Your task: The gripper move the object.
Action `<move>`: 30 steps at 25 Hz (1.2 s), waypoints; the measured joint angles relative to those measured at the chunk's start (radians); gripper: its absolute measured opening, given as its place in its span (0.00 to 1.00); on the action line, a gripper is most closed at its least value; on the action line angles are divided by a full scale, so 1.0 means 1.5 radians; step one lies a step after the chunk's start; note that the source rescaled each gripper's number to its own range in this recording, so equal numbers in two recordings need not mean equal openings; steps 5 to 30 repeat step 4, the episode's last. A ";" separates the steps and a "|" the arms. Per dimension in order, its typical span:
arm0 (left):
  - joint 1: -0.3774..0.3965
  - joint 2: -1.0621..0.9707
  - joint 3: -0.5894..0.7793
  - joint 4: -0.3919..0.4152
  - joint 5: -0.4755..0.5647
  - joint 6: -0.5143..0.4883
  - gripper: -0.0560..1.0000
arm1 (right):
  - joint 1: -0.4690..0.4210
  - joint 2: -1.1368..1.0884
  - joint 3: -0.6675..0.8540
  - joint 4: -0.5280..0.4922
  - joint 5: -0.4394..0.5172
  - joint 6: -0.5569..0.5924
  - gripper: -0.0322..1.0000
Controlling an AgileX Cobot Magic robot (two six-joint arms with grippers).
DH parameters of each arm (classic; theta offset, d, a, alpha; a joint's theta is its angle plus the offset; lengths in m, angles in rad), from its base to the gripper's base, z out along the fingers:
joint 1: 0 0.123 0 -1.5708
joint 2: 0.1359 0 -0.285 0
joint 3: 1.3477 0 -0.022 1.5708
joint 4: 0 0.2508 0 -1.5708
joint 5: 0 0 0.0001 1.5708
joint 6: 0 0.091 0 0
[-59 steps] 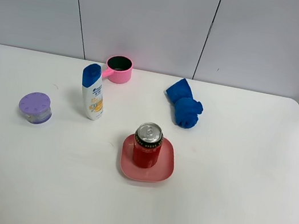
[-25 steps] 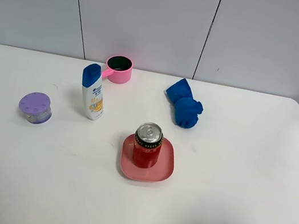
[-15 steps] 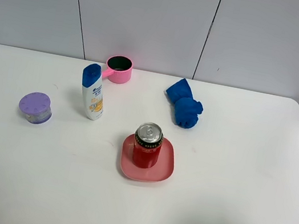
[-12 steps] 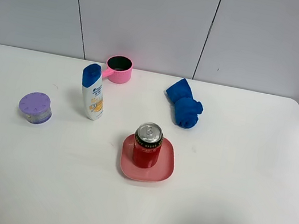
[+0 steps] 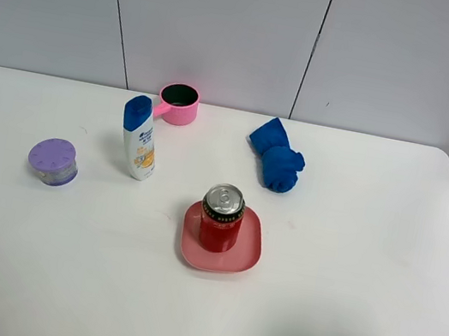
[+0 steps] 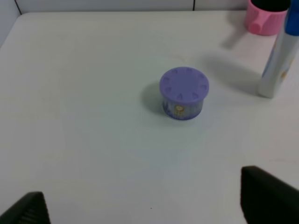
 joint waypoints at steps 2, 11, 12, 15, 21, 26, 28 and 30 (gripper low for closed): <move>0.000 0.000 0.000 0.000 0.000 0.000 1.00 | -0.012 0.000 0.000 0.000 0.000 0.000 0.89; 0.000 0.000 0.000 0.000 0.000 0.000 1.00 | -0.014 0.000 0.000 0.000 0.000 0.000 0.89; 0.000 0.000 0.000 0.000 0.000 0.000 1.00 | -0.014 0.000 0.000 0.000 0.000 0.000 0.89; 0.000 0.000 0.000 0.000 0.000 0.000 1.00 | -0.014 0.000 0.000 0.000 0.000 0.000 0.89; 0.000 0.000 0.000 0.000 0.000 0.000 1.00 | -0.014 0.000 0.000 0.000 0.000 0.000 0.89; 0.000 0.000 0.000 0.000 0.000 0.000 1.00 | -0.014 0.000 0.000 0.000 0.000 0.000 0.89; 0.000 0.000 0.000 0.000 0.000 0.000 1.00 | -0.014 0.000 0.000 0.000 0.000 0.000 0.89; 0.000 0.000 0.000 0.000 0.000 0.000 1.00 | -0.014 0.000 0.000 0.000 0.000 0.000 0.89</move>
